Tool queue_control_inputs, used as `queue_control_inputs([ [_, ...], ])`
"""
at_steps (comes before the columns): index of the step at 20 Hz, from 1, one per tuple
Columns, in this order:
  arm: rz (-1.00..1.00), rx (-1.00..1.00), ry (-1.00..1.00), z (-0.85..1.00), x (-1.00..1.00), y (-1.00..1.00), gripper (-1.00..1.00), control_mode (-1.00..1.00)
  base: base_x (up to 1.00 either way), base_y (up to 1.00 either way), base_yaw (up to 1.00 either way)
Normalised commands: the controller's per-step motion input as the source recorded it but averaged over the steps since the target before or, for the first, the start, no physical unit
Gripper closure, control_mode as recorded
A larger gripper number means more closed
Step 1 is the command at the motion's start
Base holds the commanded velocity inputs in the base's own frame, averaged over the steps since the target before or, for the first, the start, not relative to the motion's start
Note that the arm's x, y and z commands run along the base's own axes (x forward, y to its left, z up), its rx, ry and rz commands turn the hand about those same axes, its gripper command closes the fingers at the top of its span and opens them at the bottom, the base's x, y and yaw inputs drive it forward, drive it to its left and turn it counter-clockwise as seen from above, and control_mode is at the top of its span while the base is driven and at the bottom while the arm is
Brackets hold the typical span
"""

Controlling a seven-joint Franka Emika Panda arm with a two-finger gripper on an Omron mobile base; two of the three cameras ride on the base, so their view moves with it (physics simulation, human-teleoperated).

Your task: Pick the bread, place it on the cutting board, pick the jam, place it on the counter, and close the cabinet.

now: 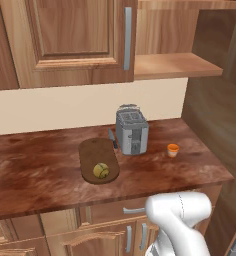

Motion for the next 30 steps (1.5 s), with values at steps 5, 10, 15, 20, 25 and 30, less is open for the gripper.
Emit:
queue_control_inputs([
  [5,0.0,0.0,0.0,-0.07,0.16,-0.04,-1.0,-1.0,0.0,0.0,0.0],
  [10,0.0,0.0,0.0,-0.08,0.19,-0.05,-1.0,-1.0,0.0,0.0,0.0],
  [15,0.0,0.0,0.0,-0.08,0.17,-0.11,-1.0,-1.0,0.0,0.0,0.0],
  [20,0.0,0.0,0.0,-0.07,0.15,-0.09,-1.0,-1.0,0.0,0.0,0.0],
  [25,0.0,0.0,-0.01,-0.08,0.16,-0.02,-1.0,-1.0,0.0,0.0,0.0],
  [30,0.0,0.0,-0.01,-0.09,0.17,0.0,-1.0,-1.0,0.0,0.0,0.0],
])
